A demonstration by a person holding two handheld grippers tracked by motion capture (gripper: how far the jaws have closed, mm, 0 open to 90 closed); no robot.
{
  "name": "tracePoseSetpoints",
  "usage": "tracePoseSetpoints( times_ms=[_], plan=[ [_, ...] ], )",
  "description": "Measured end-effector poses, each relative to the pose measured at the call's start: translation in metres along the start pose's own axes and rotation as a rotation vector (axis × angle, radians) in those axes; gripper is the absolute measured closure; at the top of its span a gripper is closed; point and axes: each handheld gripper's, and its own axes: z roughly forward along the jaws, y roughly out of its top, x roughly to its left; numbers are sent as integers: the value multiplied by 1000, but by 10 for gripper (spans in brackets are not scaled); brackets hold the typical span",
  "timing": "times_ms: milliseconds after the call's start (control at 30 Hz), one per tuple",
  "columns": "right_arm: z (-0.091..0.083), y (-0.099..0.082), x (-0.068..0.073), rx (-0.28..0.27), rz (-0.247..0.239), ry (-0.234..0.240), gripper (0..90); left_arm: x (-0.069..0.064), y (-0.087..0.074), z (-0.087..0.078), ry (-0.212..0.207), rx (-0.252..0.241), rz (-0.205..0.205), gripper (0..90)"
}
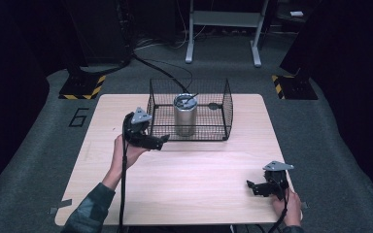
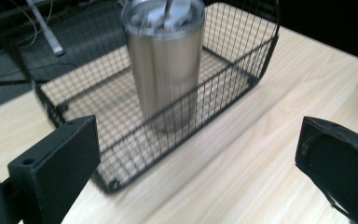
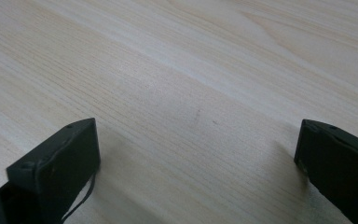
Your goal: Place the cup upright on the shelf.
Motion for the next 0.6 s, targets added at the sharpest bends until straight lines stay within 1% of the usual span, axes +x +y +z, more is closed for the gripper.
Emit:
tracePoseSetpoints(
  times_ms=[100, 233, 300, 400, 467, 533, 567, 600],
  plan=[
    [0, 0, 0, 0, 1, -1, 0, 0, -20, -6, 10, 10, -9, 0],
    [0, 0, 0, 0, 2, -2, 0, 2, -43, -12, 23, 30, -22, 0],
    [0, 0, 0, 1, 2, -2, 0, 2, -59, -17, 32, 44, -35, 0],
    [0, 0, 0, 1, 3, -4, 0, 4, -78, -21, 40, 60, -53, 0],
    [0, 0, 0, 1, 2, -4, 0, 6, -93, -23, 61, 77, -61, 0],
    [0, 0, 0, 0, 3, -4, 0, 8, -108, -22, 80, 99, -87, 1],
    [0, 0, 0, 0, 3, -5, 0, 8, -108, -22, 80, 99, -87, 1],
    [0, 0, 0, 0, 3, -4, 0, 9, -125, -21, 99, 122, -103, 1]
  ],
)
